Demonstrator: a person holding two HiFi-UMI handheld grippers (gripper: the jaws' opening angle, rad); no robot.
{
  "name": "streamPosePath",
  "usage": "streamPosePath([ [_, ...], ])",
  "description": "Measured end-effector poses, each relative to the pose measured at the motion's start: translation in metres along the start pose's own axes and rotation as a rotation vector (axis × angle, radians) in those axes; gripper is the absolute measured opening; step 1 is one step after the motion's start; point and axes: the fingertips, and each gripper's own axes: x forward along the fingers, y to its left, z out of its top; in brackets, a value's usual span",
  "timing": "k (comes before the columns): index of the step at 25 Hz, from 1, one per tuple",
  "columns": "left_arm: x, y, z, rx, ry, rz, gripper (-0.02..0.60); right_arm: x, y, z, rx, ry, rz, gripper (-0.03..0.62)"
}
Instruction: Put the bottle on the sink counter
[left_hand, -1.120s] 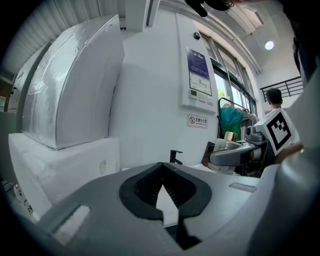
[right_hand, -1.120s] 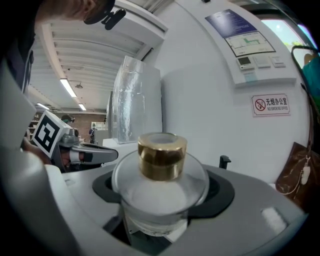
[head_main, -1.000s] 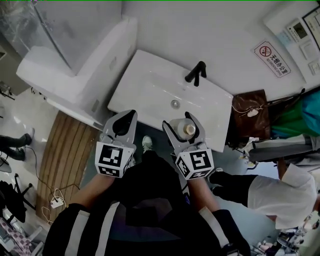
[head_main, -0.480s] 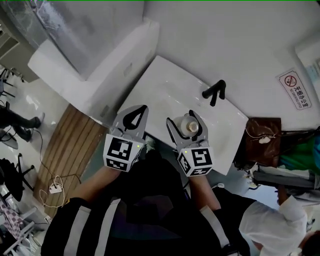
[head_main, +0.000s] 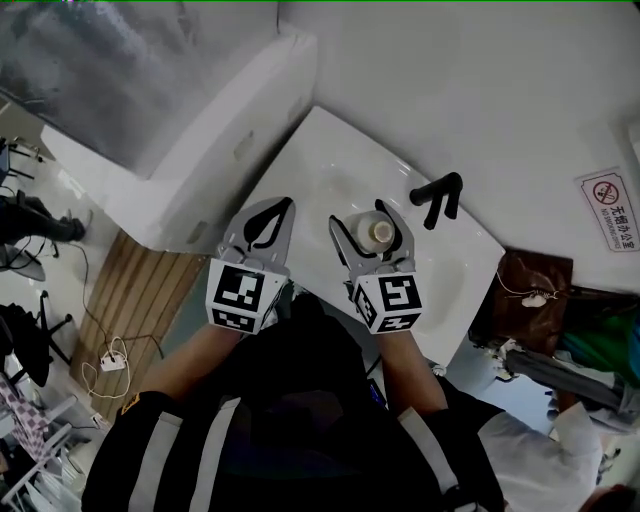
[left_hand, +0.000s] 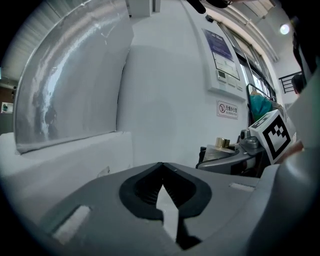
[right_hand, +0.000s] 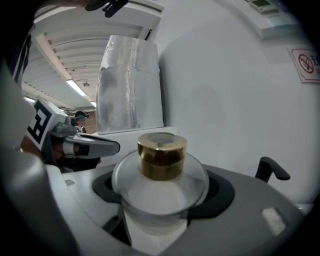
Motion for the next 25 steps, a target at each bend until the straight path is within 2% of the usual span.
streamPosePath([
  [12,0.069,0.029,-0.014,-0.026,0.051,0.059,-0.002,0.085,-0.045,-0.017,-0.002,0.040,0.020,0.344],
  [25,0.112,0.051,-0.041,-0.060,0.106,0.137,-0.002,0.152,-0.068,-0.029,-0.033,0.064,0.035,0.344],
])
